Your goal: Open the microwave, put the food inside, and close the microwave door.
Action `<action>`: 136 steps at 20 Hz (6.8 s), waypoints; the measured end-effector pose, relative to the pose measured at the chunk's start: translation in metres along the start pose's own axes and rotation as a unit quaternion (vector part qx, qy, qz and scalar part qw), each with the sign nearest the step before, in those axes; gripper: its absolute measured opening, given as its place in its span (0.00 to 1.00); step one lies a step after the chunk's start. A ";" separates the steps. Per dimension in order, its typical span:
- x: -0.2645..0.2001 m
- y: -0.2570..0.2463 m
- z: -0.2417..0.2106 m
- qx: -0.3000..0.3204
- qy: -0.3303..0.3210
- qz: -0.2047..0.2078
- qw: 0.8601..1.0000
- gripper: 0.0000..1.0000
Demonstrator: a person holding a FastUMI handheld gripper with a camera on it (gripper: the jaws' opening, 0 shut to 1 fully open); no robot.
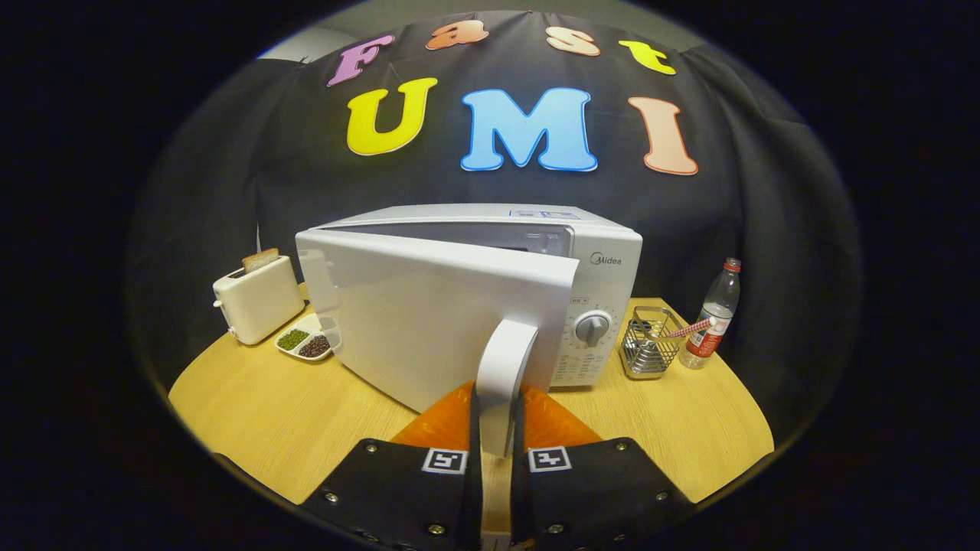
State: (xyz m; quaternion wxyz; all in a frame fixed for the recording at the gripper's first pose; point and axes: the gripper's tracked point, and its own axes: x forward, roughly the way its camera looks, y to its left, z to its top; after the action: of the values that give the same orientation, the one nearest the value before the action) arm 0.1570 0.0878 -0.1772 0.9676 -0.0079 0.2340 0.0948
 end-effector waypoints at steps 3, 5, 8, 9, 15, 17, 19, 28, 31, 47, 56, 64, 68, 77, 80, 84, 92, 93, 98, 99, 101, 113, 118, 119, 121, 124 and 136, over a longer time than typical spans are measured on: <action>-0.018 0.014 -0.007 0.001 0.000 -0.003 1.000 0.19; -0.027 0.022 -0.010 0.001 -0.001 -0.004 1.000 0.20; -0.042 0.039 -0.015 0.003 0.000 0.001 1.000 0.21; -0.046 0.045 -0.017 0.002 0.000 0.003 1.000 0.21; -0.072 0.081 -0.027 -0.004 -0.005 0.013 1.000 0.22; -0.078 0.093 -0.029 -0.008 -0.009 0.015 1.000 0.22; -0.083 0.105 -0.033 -0.011 -0.011 0.015 1.000 0.22; -0.103 0.172 -0.043 -0.014 -0.018 0.033 0.999 0.22; -0.109 0.193 -0.046 -0.021 -0.021 0.040 0.999 0.22; -0.195 0.270 -0.043 -0.046 -0.037 0.236 0.970 0.23; -0.238 0.194 0.018 -0.016 -0.100 0.256 0.961 0.99; -0.213 0.069 0.021 0.012 -0.090 0.166 0.982 0.99; -0.203 0.016 0.007 0.043 -0.069 0.132 0.988 0.99; -0.180 -0.058 -0.067 0.130 0.035 0.096 0.986 0.99; -0.178 -0.059 -0.096 0.166 0.080 0.115 0.976 0.99; -0.175 -0.060 -0.125 0.213 0.125 0.123 0.961 0.99; -0.175 -0.056 -0.166 0.276 0.188 0.120 0.935 0.65; -0.177 -0.057 -0.164 0.278 0.186 0.119 0.935 0.54; -0.172 -0.043 -0.158 0.292 0.193 0.145 0.925 0.17; -0.173 -0.039 -0.151 0.297 0.184 0.149 0.925 0.18; -0.177 -0.043 -0.148 0.287 0.170 0.135 0.933 0.06; -0.191 -0.024 -0.074 0.304 0.107 0.143 0.936 0.06; -0.175 0.002 -0.028 0.296 0.080 0.176 0.936 0.06; -0.170 0.008 -0.020 0.293 0.076 0.180 0.936 0.06; -0.157 0.019 -0.005 0.290 0.069 0.191 0.935 0.06; -0.131 0.034 0.009 0.285 0.063 0.193 0.937 0.06; -0.019 0.072 0.045 0.315 0.011 0.190 0.930 0.06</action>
State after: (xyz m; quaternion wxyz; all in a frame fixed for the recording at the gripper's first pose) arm 0.1467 0.1577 -0.1265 0.8816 0.3408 0.2598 0.1979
